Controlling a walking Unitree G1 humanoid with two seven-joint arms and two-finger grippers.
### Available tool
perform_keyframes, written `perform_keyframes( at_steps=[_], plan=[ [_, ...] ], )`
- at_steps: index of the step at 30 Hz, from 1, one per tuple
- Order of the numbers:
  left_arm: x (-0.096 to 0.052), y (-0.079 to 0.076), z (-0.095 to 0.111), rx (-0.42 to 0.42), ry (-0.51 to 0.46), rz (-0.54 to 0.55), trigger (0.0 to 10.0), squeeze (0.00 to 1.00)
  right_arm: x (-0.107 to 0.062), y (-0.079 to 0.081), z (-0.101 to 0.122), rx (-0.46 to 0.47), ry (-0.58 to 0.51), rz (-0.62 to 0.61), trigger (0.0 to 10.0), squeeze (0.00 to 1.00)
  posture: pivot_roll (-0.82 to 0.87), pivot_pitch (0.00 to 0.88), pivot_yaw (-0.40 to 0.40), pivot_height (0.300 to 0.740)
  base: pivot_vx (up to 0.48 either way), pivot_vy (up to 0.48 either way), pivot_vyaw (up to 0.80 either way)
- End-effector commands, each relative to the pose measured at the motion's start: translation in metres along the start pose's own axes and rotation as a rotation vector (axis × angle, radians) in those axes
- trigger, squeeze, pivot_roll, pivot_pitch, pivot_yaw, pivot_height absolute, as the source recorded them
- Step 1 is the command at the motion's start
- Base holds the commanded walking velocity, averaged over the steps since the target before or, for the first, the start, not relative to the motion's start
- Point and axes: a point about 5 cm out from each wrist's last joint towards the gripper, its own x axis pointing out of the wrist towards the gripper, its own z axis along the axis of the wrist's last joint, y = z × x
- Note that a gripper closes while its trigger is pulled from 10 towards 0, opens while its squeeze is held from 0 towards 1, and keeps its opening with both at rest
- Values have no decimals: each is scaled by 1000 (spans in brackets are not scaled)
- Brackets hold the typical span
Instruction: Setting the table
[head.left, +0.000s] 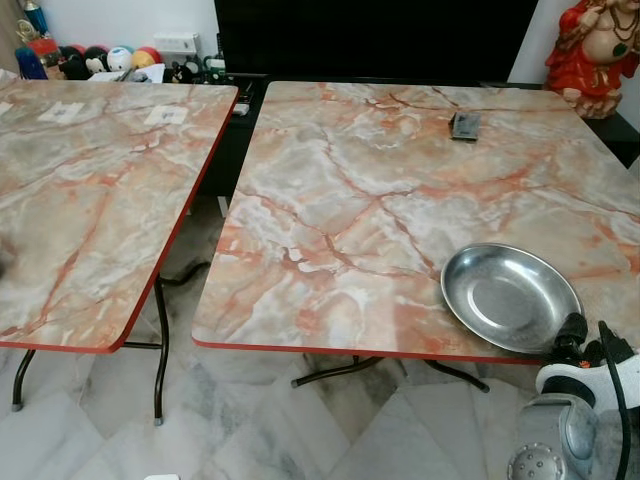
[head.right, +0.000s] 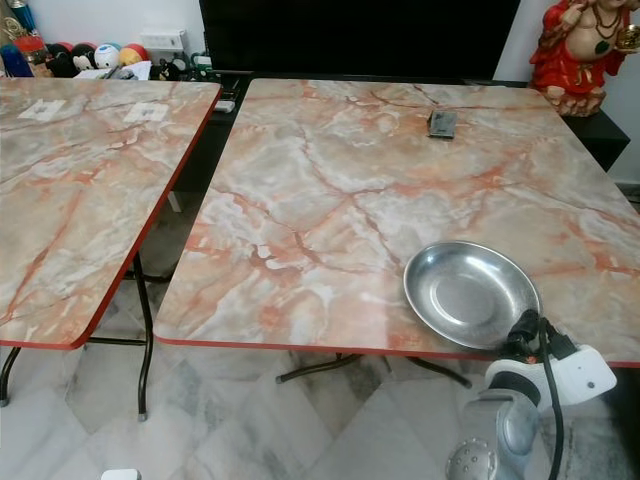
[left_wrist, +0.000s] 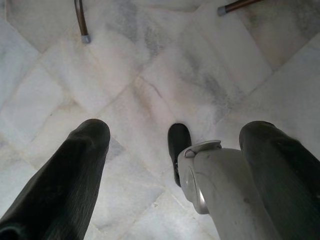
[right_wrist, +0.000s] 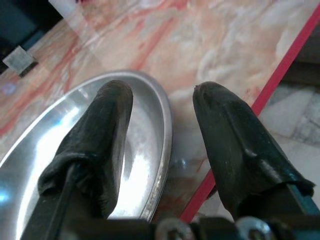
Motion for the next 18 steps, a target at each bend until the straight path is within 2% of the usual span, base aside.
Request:
perform_keyframes(
  at_steps=[1, 6, 7, 8, 10, 13, 18],
  plan=[
    [-1, 2, -4, -3, 24, 1, 10000, 0, -5, 1, 0, -38, 1, 11, 10000, 0, -38, 146, -4, 740, 0, 0, 0],
    [0, 2, -2, -4, 22, 3, 10000, 0, -9, 16, 9, -181, -48, 152, 10000, 0, -41, 149, -1, 740, 0, 0, 0],
    [0, 2, -2, -4, 22, 3, 10000, 0, -9, 16, 9, -181, -48, 152, 10000, 0, -41, 149, -1, 740, 0, 0, 0],
    [0, 2, -2, -7, 24, 6, 10000, 0, -9, 22, 10, -237, -55, 216, 10000, 0, -47, 147, -1, 740, 0, 0, 0],
    [0, 2, -2, -8, 24, 7, 10000, 0, -9, 24, 11, -257, -57, 235, 10000, 0, -50, 147, -1, 740, 0, 0, 0],
    [1, 2, -1, -31, 27, 17, 10000, 0, -12, 45, 7, -369, -51, 418, 10000, 0, -56, 144, -2, 740, 0, 0, 0],
    [1, 3, -2, -32, 33, 19, 10000, 0, -19, 52, -5, -396, 20, 514, 10000, 0, -51, 142, 1, 740, 0, 0, 0]
  ],
)
